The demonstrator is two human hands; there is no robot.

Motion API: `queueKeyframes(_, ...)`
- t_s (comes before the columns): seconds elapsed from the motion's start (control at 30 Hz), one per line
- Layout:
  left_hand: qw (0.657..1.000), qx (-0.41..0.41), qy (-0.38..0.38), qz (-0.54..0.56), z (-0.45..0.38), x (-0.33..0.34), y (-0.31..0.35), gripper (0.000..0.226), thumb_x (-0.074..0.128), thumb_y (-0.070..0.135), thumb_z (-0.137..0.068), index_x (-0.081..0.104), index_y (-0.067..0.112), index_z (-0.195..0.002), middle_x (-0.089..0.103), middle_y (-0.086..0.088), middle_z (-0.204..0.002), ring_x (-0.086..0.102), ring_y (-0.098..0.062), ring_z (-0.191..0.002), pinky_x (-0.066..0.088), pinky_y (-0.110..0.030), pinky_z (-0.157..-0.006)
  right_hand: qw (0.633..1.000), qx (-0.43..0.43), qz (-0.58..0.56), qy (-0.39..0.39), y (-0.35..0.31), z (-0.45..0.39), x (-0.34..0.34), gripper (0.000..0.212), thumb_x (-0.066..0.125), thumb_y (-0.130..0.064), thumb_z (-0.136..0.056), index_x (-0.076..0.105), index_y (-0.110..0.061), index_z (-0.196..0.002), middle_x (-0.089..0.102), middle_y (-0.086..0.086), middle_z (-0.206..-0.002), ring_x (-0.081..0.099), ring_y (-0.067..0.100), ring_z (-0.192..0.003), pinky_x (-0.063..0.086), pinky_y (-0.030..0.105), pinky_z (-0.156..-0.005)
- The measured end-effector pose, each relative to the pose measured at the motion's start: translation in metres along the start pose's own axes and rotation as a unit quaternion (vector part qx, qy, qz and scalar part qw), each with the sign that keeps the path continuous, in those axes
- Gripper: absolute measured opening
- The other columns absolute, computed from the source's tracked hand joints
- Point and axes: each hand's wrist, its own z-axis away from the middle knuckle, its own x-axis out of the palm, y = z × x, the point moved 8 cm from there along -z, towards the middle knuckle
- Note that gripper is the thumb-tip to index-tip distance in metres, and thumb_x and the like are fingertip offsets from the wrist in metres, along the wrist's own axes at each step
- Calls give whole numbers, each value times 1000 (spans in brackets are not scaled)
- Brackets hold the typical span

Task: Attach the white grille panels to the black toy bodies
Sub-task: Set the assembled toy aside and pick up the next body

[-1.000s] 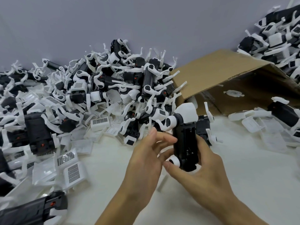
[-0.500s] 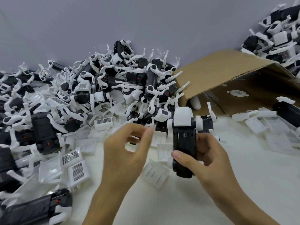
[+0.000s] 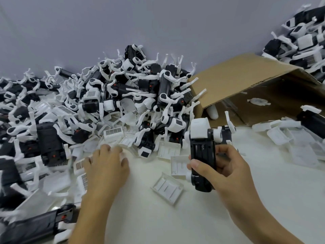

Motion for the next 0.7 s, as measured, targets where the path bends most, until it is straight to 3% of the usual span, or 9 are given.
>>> queueKeyframes(0.1,990,-11,81,115,-6,-12,-7,36,68,14,-89,61,10,-124,64,-12,-110,57,-33,-105,42,-46,-95,1000,-3,2,0,0,-1,-1,56,82,-41,-60,58,-20,-106,78,3,-93,76,21,-84,60,30,-59)
queueKeyframes(0.23,973,-36,113,200,-5,-15,-13,40,76,13,-84,63,7,-121,61,-2,-73,58,-30,-77,47,-42,-79,1000,-5,-9,8,1,-2,-3,57,82,-43,-59,58,-20,-105,78,3,-93,76,22,-86,59,28,-59)
queueKeyframes(0.3,969,-9,142,204,-8,-16,-12,24,73,8,-87,69,-1,-109,61,-6,-68,58,-32,-74,47,-44,-78,1000,-5,-11,16,0,-2,-4,57,82,-43,-58,59,-19,-105,78,3,-93,76,22,-86,59,27,-58)
queueKeyframes(0.4,931,27,262,252,-2,-35,-11,11,68,2,-91,70,-9,-94,63,-19,-82,55,-32,-80,41,-40,-74,1000,0,-15,19,1,-3,-4,57,82,-41,-58,59,-19,-105,78,4,-93,76,23,-86,59,29,-57)
queueKeyframes(0.47,859,48,347,374,14,-56,-13,8,64,8,-96,67,-1,-97,63,-9,-87,57,-29,-82,42,-31,-74,1000,6,-15,19,2,-3,-4,58,82,-43,-58,59,-20,-107,78,3,-95,76,22,-88,59,29,-58)
queueKeyframes(0.5,806,53,343,480,16,-59,-17,6,62,11,-99,65,8,-95,64,1,-85,61,-25,-82,48,-28,-75,1000,8,-16,18,3,-3,-4,57,82,-43,-59,60,-22,-108,78,1,-96,76,21,-88,60,29,-59)
queueKeyframes(0.57,659,50,216,719,10,-51,-12,18,56,12,-100,63,18,-85,65,12,-78,68,-17,-78,56,-24,-75,1000,15,-22,9,4,-4,-3,48,81,-39,-66,64,-27,-110,78,1,-97,76,18,-89,60,27,-62)
queueKeyframes(0.63,515,71,38,854,8,-42,13,11,54,11,-94,64,12,-91,70,2,-88,69,-16,-80,58,-25,-71,999,23,-34,-9,4,-5,0,34,78,-37,-70,72,-32,-104,78,2,-97,76,19,-91,61,27,-65)
queueKeyframes(0.7,471,72,-70,876,14,-34,36,23,57,14,-88,62,5,-109,71,-6,-99,68,-15,-85,57,-22,-68,996,42,-61,-39,5,-6,5,27,77,-35,-76,77,-31,-102,78,6,-99,75,22,-97,63,33,-72)
